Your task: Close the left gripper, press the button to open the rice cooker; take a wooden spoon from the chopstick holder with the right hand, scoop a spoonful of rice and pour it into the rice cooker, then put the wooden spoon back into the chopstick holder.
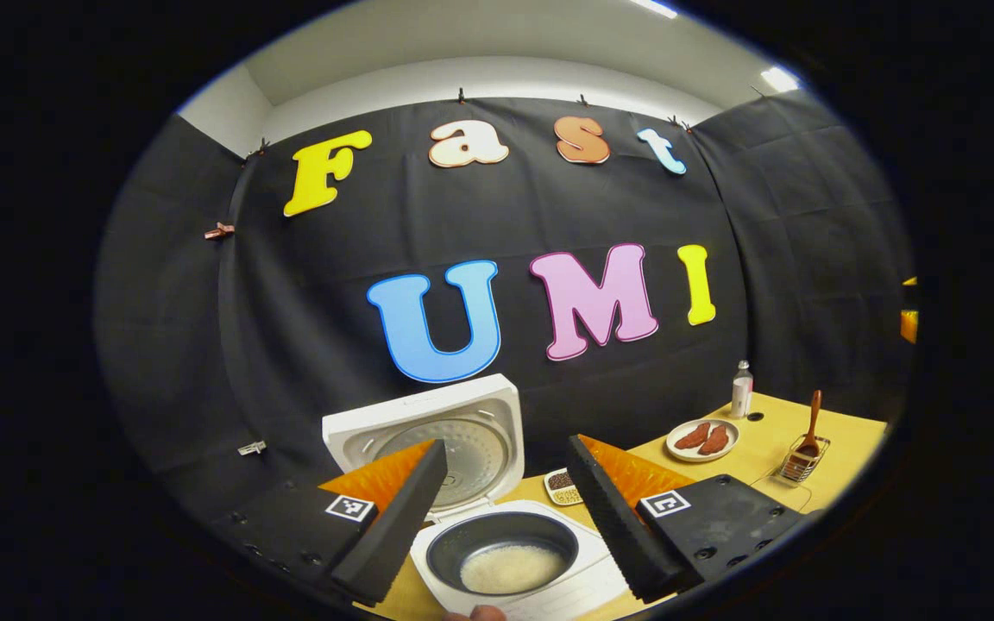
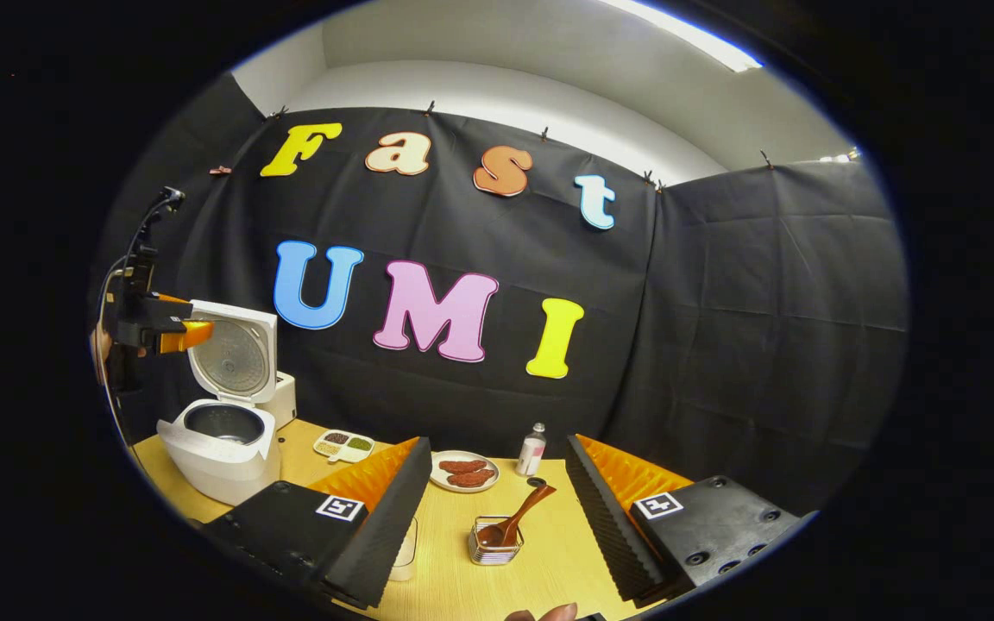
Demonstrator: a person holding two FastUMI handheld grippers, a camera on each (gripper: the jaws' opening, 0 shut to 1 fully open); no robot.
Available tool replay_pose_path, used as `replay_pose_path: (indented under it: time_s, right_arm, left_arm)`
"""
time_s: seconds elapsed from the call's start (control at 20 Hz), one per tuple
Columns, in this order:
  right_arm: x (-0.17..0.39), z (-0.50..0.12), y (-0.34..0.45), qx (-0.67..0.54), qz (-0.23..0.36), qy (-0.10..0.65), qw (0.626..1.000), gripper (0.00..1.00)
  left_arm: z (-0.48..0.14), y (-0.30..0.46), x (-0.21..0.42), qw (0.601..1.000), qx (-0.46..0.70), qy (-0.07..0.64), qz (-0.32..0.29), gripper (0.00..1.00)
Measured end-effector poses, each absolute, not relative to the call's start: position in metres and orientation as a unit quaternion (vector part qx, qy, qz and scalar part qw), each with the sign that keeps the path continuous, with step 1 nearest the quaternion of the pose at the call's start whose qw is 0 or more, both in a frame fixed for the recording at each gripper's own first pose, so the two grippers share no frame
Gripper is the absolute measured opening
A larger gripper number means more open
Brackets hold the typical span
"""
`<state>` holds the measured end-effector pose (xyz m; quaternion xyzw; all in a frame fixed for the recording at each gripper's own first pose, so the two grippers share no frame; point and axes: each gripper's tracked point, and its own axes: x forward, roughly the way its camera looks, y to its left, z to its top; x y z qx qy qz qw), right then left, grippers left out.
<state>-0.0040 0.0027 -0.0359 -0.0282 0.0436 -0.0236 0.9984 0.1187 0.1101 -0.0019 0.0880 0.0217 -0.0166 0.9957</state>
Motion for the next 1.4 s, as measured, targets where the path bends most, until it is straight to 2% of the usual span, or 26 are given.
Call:
replay_pose_path:
  time_s: [0.35, 0.7, 0.8, 0.9, 0.95, 1.0, 1.05, 1.2, 1.25, 1.3, 1.4]
  right_arm:
    - [0.038, -0.102, -0.040, 0.014, 0.025, 0.106, 0.994, 0.98]
    - [0.101, -0.229, -0.079, 0.091, 0.090, 0.210, 0.969, 0.98]
    - [0.114, -0.263, -0.080, 0.100, 0.113, 0.233, 0.961, 0.86]
    - [0.128, -0.288, -0.077, 0.113, 0.136, 0.248, 0.952, 0.67]
    - [0.134, -0.301, -0.077, 0.121, 0.143, 0.259, 0.947, 0.62]
    - [0.139, -0.314, -0.075, 0.130, 0.149, 0.271, 0.942, 0.64]
    - [0.145, -0.325, -0.072, 0.138, 0.156, 0.280, 0.937, 0.58]
    - [0.164, -0.349, -0.064, 0.158, 0.173, 0.295, 0.926, 0.58]
    - [0.168, -0.356, -0.061, 0.166, 0.179, 0.301, 0.922, 0.50]
    - [0.173, -0.360, -0.056, 0.173, 0.186, 0.303, 0.919, 0.58]
    - [0.182, -0.365, -0.048, 0.170, 0.200, 0.302, 0.916, 0.58]
  left_arm:
    - [0.014, 0.065, 0.064, 0.998, 0.051, 0.019, 0.017, 0.97]
    - [-0.002, 0.003, 0.034, 0.996, 0.031, 0.054, 0.064, 0.97]
    - [-0.007, -0.013, 0.027, 0.995, 0.023, 0.062, 0.080, 0.97]
    - [-0.004, -0.018, 0.022, 0.993, 0.033, 0.058, 0.102, 0.97]
    - [-0.004, -0.023, 0.018, 0.991, 0.039, 0.059, 0.111, 0.97]
    - [-0.004, -0.026, 0.015, 0.990, 0.043, 0.062, 0.119, 0.97]
    - [-0.003, -0.030, 0.012, 0.989, 0.045, 0.064, 0.126, 0.97]
    - [-0.008, -0.037, 0.003, 0.985, 0.048, 0.076, 0.150, 0.97]
    - [-0.010, -0.040, 0.000, 0.983, 0.047, 0.080, 0.157, 0.97]
    - [-0.011, -0.042, -0.003, 0.982, 0.046, 0.084, 0.163, 0.97]
    - [-0.014, -0.046, -0.007, 0.979, 0.047, 0.090, 0.175, 0.96]
